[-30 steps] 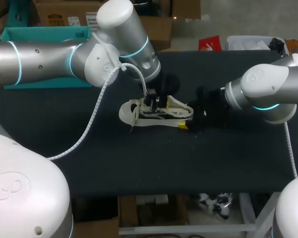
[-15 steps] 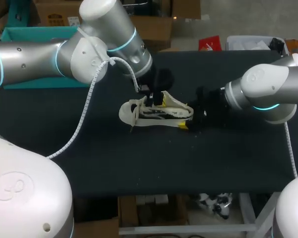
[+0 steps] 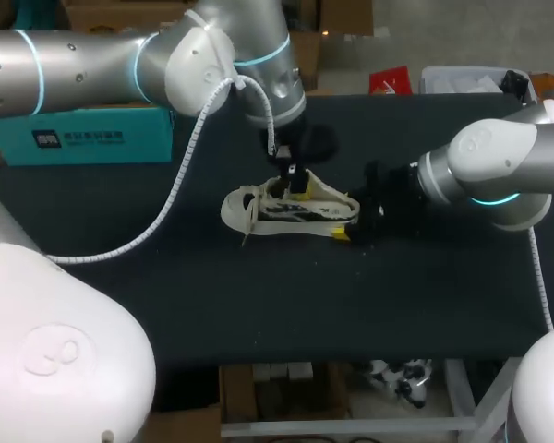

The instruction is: Open the shoe tongue, take the insole out of the shoe, put the insole back into the shoe, and pack the shoe into the shoebox

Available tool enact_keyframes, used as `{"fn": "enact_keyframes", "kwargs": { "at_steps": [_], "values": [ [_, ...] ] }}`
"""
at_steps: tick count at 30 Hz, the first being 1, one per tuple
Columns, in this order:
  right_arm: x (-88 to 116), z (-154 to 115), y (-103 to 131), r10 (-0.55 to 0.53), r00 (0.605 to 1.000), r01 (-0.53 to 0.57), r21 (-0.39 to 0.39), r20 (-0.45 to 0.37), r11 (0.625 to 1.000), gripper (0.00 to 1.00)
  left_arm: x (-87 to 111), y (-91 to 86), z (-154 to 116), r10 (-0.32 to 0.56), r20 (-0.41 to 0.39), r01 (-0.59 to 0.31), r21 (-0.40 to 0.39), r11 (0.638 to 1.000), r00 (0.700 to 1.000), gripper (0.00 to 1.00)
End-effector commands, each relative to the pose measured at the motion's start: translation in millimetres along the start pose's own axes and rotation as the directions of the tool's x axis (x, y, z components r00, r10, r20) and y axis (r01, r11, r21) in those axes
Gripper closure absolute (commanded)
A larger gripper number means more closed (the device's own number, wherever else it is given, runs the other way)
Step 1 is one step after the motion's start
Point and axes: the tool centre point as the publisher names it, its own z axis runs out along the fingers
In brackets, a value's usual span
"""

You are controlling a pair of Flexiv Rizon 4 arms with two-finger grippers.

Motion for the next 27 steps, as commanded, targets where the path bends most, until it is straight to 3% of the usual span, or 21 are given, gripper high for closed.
{"fn": "enact_keyframes", "kwargs": {
  "at_steps": [1,5,13,27],
  "values": [
    [0.6,4.0,-5.9,-0.001,1.000,0.001,-0.001,-0.002,1.000,1.00,-11.8,-4.4,10.8,0.000,-0.136,-0.012,-0.084,0.996,0.991,1.00],
    [0.6,4.0,-5.9,-0.001,1.000,0.001,-0.001,-0.002,1.000,1.00,-5.7,2.9,20.4,0.005,-0.192,-0.027,-0.111,0.993,0.981,1.00],
    [0.6,4.0,-5.9,-0.001,1.000,0.001,-0.001,-0.002,1.000,1.00,7.8,14.9,34.8,0.012,-0.222,-0.043,-0.135,0.990,0.975,1.00],
    [0.6,4.0,-5.9,-0.001,1.000,0.001,-0.001,-0.002,1.000,1.00,9.3,21.6,61.0,-0.012,-0.185,-0.015,-0.144,0.989,0.983,1.00]
  ]
}}
